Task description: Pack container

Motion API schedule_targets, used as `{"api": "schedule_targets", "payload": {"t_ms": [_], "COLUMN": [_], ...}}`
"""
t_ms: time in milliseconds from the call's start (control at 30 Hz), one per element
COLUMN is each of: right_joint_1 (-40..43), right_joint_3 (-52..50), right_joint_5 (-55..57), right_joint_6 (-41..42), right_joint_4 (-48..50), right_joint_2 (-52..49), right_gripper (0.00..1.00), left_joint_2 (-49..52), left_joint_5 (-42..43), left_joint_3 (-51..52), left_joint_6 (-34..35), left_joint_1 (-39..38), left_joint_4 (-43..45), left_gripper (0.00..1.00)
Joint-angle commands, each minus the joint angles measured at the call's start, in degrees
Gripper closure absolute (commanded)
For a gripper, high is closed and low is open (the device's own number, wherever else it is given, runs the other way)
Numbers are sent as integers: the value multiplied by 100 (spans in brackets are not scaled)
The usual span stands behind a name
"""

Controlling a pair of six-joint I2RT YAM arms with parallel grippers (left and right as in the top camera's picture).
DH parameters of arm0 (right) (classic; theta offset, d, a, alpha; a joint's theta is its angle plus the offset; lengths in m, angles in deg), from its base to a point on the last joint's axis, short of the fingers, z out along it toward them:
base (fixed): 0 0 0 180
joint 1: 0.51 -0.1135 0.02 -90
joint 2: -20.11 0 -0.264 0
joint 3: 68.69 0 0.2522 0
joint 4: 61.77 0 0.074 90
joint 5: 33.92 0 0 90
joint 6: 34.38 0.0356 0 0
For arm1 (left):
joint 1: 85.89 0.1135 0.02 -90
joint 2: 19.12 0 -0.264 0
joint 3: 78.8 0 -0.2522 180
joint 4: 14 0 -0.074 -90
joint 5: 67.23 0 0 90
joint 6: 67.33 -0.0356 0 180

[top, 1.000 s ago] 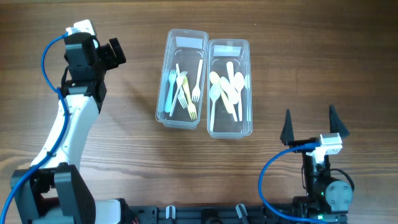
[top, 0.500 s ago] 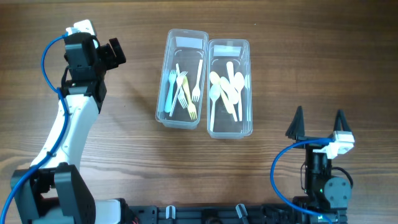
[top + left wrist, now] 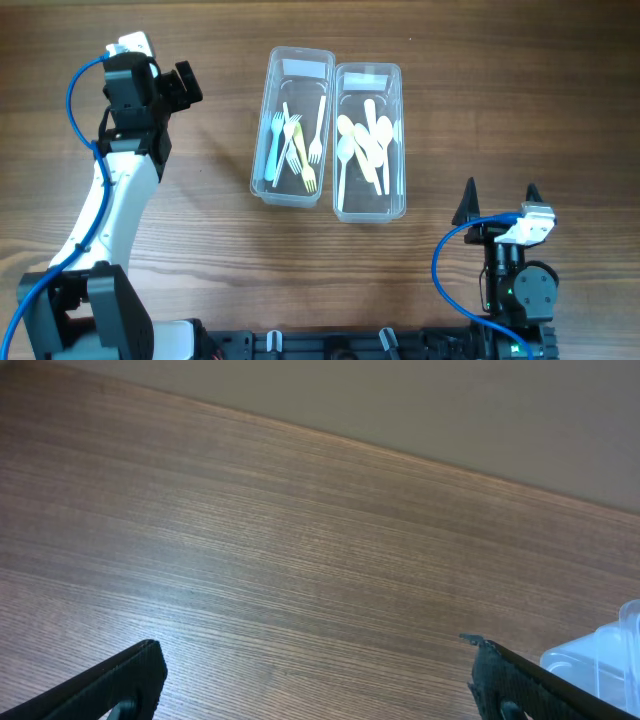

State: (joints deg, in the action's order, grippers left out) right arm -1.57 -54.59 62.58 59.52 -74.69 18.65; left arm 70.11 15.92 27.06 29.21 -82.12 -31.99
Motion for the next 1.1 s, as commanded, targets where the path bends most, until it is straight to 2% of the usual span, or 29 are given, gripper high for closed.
{"api": "schedule_targets", "payload": {"t_ms": [0, 367, 467, 567, 700, 767, 967, 1067], "right_joint_1": [-2, -2, -2, -2, -2, -2, -2, -2], "right_joint_3": [2, 0, 0, 2, 0, 0, 2, 0], "right_joint_5": [103, 103, 103, 103, 103, 103, 103, 103], "right_joint_6": [101, 101, 101, 98, 98, 98, 101, 98], "right_joint_4": [24, 24, 24, 24, 24, 24, 24, 24], "right_joint_2": [-48, -48, -48, -48, -48, -48, -48, -48], "right_gripper": [0, 0, 0, 0, 0, 0, 0, 0], "left_joint_2": [-105, -146, -446, -1008, -2350, -2933, -4669, -5270], "left_joint_5": [-55, -52, -52, -52, -52, -52, -103, -787], "left_joint_3": [-28, -28, -28, -28, -28, -28, -28, -28], "left_joint_6": [28, 28, 28, 28, 28, 28, -39, -378], "left_joint_1": [26, 20, 9, -46, -142, -142, -142, -140], "left_joint_4": [15, -46, -507, -1268, -2492, -2800, -3038, -3016], "left_gripper": [0, 0, 0, 0, 0, 0, 0, 0]}}
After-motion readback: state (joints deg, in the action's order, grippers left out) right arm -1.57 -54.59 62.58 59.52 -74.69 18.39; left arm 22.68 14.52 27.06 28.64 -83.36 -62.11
